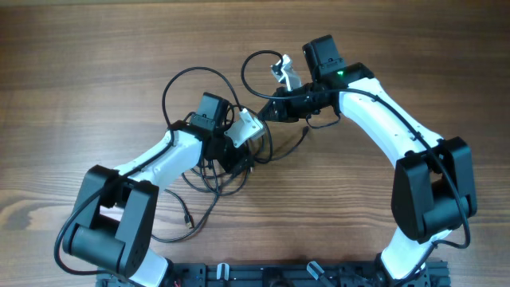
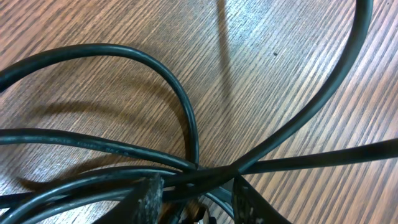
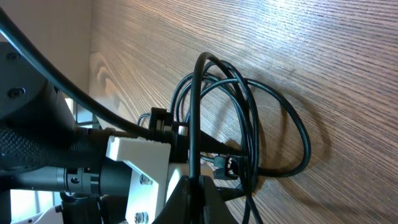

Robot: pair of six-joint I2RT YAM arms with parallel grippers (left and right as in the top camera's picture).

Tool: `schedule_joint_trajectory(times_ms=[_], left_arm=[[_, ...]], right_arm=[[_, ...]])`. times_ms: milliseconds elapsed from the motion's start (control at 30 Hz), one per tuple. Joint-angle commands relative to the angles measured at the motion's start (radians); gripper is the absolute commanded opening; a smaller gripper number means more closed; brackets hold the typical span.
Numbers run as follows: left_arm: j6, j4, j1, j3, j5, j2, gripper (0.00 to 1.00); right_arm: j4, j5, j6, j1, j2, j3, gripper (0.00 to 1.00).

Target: Untangle cables

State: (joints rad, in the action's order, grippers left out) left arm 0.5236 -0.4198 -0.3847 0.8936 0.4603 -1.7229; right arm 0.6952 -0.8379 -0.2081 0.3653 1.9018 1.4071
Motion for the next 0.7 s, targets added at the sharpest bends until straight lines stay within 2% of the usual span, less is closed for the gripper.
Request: schedule_joint_trajectory(times_ms=[0,167,367,433,600,667], left_arm=[[0.023,0.001,-0.011,-0.009,-0.001,0.008,0.3],[0.022,0.002,-0.011,-0.009,-0.001,0.008,0.05],[0.01,0.002,-0.011,-0.009,-0.006,0.008,0.04],[-0.026,0.011,-0.01,-0.009,-0.018,0.008,0.04],[-0.116,0.039,-0.01,-0.009,-0.059,0.008,0.04],[-0.121,0.043,-0.01,-0.009,-0.061,0.008,0.04]], right_arm=[[0.002,-0.029,-0.002,0.0,-0.028,0.006,0.04],[0.002,-0.041,-0.002,0.0,-0.028,0.006,0.04],[0.007,-0.073,-0.002,-0.021,-0.028,0.007,0.04],[0.013,-0.053,-0.036,-0.054,-0.028,0.007,0.04],[0.069,0.266,-0.276,-0.13,-0.027,0.006,0.04],[0.09,0.389,-0.32,-0.131,-0.027,0.006,0.04]])
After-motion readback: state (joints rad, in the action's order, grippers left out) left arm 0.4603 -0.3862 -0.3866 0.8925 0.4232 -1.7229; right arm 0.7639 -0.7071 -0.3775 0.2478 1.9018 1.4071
